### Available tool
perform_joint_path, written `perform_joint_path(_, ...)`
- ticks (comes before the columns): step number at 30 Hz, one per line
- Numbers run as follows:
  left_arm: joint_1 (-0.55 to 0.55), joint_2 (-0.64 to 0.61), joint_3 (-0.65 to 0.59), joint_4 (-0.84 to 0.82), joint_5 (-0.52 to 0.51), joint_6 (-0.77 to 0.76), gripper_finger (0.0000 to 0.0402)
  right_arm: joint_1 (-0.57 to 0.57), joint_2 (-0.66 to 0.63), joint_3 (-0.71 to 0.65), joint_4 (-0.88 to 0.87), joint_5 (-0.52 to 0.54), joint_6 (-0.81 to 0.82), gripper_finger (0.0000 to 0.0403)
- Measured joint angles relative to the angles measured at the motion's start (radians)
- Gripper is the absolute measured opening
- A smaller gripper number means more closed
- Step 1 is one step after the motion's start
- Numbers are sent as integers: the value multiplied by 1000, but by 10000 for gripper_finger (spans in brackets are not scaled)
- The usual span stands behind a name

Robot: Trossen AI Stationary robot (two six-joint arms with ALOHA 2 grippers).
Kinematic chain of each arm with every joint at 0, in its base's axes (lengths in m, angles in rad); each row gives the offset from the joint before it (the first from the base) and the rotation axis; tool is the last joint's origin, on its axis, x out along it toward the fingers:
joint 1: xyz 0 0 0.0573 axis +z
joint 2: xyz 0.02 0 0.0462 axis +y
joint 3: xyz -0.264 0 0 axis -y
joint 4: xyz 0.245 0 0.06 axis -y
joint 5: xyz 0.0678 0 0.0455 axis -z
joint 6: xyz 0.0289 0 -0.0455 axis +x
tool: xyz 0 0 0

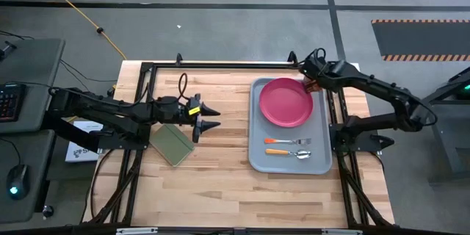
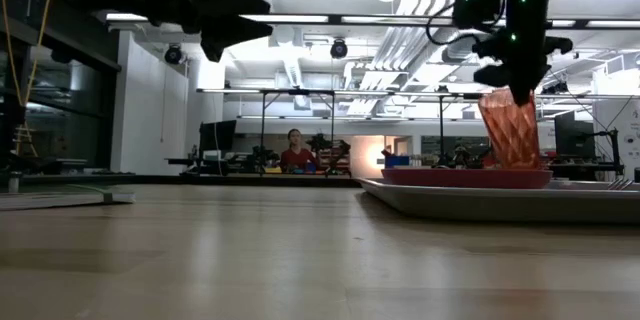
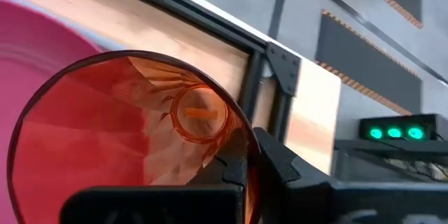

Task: Pick and place plate/cup/fork/spoon on tray
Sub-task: Put the red cup to the top left of the pink plate on the light blue tray

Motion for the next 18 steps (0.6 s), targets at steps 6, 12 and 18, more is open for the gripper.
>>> perform_joint_path(6,0,0,0,51,0,2,188,-27,-1,-23,21,-49,-22,0)
perform_joint_path(12,0,0,0,51,0,2,188,-12,-15,-23,38,-123,-30,0)
perform_joint_path(18,0,0,0,50,-1,10,188,-9,-65,-23,24,-215,-18,0)
